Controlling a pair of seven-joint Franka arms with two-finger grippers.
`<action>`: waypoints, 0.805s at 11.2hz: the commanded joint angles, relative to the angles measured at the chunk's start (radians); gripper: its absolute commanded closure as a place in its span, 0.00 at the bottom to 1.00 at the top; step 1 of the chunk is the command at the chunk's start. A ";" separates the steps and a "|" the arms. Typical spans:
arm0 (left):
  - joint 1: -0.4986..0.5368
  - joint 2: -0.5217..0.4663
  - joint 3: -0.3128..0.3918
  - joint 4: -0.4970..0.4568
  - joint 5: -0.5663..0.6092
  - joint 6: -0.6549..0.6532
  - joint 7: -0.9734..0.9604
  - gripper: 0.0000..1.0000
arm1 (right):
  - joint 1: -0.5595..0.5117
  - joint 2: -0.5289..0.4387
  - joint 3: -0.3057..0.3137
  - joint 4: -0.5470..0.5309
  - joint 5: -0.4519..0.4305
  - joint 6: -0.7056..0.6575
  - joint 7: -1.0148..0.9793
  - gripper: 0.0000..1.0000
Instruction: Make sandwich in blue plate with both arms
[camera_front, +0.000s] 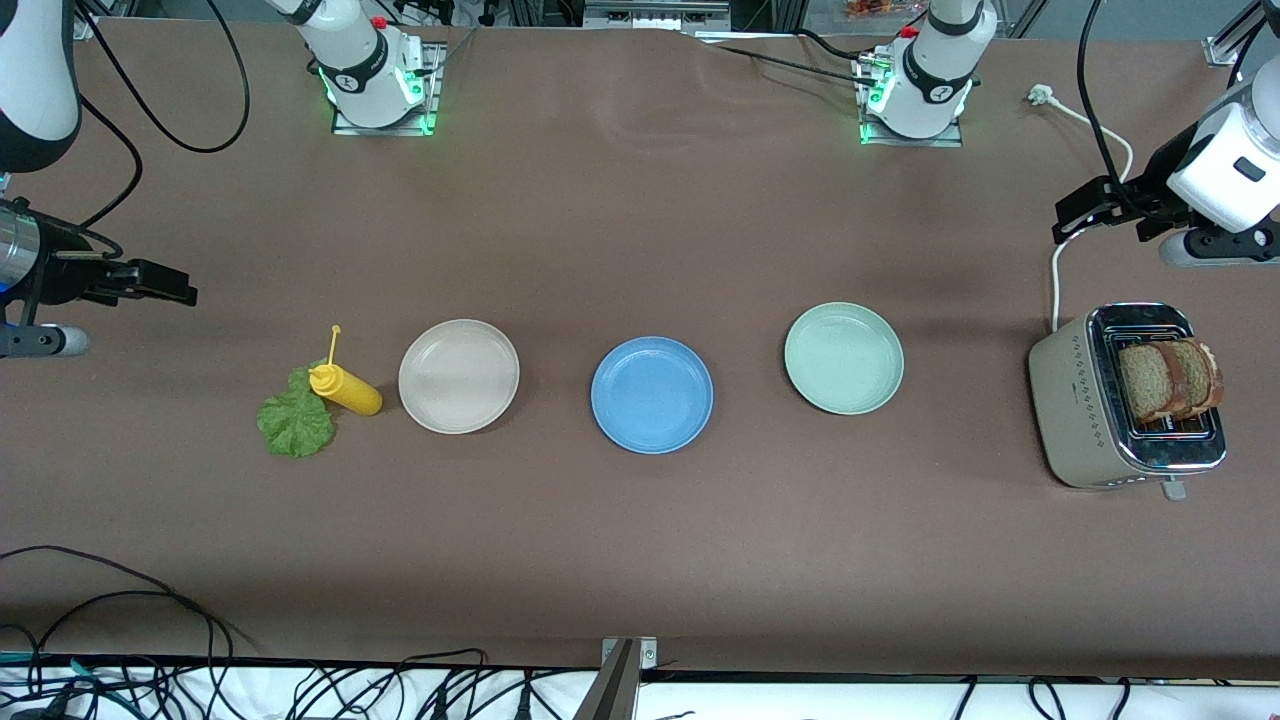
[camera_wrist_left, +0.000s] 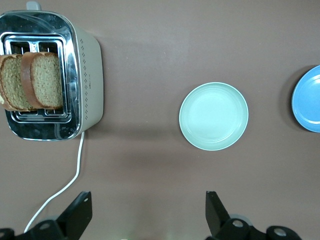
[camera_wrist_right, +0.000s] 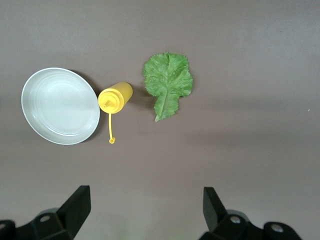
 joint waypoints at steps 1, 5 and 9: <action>0.006 -0.013 0.002 -0.005 -0.031 0.021 0.054 0.00 | 0.000 -0.019 0.007 0.008 0.005 -0.016 0.021 0.00; 0.006 -0.013 0.002 -0.006 -0.031 0.020 0.054 0.00 | 0.003 -0.019 0.009 0.011 0.011 -0.007 0.023 0.00; 0.006 -0.005 0.003 -0.004 -0.023 0.020 0.054 0.00 | -0.002 -0.019 0.004 0.019 0.014 -0.004 0.023 0.00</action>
